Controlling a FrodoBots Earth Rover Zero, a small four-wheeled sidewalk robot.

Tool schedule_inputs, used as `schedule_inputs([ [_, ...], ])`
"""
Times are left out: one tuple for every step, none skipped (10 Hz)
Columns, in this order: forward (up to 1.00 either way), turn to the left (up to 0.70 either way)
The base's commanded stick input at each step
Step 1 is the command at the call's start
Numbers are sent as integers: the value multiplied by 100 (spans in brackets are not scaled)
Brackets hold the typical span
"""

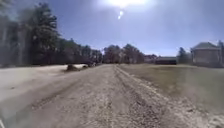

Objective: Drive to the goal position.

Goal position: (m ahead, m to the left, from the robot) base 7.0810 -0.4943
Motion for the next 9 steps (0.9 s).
schedule_inputs([
  [70,-6],
  [70,-27],
  [70,-32],
  [70,-35],
  [70,-27],
  [70,-12],
  [70,3],
  [70,3],
  [70,3],
])
